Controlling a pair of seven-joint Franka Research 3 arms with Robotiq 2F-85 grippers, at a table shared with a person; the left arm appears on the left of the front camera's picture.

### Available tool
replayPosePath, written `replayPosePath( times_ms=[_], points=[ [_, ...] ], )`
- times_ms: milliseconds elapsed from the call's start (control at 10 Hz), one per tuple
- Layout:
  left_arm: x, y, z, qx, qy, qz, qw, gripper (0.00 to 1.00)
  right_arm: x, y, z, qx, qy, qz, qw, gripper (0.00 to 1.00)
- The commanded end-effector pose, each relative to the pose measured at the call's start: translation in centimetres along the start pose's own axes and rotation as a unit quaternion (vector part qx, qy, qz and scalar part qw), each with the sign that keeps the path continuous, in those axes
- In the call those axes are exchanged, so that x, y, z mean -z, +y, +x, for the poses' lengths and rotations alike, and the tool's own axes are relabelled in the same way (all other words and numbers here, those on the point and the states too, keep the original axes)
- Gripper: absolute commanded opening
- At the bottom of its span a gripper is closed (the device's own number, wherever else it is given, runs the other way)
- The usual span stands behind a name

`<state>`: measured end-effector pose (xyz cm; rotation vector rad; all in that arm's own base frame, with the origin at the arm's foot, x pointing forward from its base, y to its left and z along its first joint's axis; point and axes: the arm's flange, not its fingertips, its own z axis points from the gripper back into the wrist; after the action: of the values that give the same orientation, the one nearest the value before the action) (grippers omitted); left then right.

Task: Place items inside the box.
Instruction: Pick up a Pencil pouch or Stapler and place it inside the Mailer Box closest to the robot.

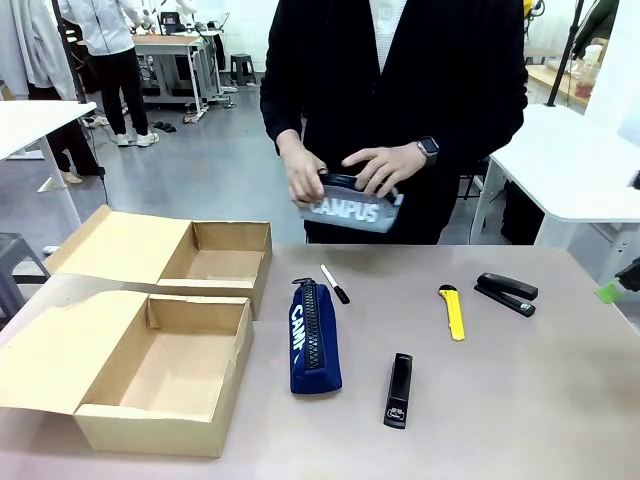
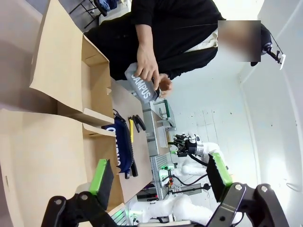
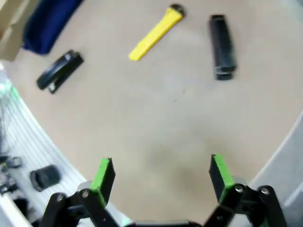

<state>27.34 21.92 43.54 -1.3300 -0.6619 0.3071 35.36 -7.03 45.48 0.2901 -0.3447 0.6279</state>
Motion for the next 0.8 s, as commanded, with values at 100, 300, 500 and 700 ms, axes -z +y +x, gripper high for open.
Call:
replayPosePath(
  times_ms=[100, 300, 500, 700],
  points=[
    [0.0, -0.1, 0.0, 0.011, -0.006, -0.011, 1.0, 1.0, 0.0, 0.0, 0.0, 0.0, 0.0, 0.0, 1.0, 1.0],
    [0.0, -0.1, 0.0, 0.011, -0.006, -0.011, 1.0, 1.0, 3.3, 0.8, 4.1, -0.113, 0.009, -0.04, 0.993, 1.0],
    [0.0, -0.1, 0.0, 0.011, -0.006, -0.011, 1.0, 1.0, 8.1, -0.9, 9.0, -0.146, 0.052, -0.027, 0.988, 1.0],
    [0.0, -0.1, 0.0, 0.011, -0.006, -0.011, 1.0, 1.0, 12.1, -3.2, 12.2, -0.14, 0.092, -0.046, 0.985, 1.0]
  ],
)
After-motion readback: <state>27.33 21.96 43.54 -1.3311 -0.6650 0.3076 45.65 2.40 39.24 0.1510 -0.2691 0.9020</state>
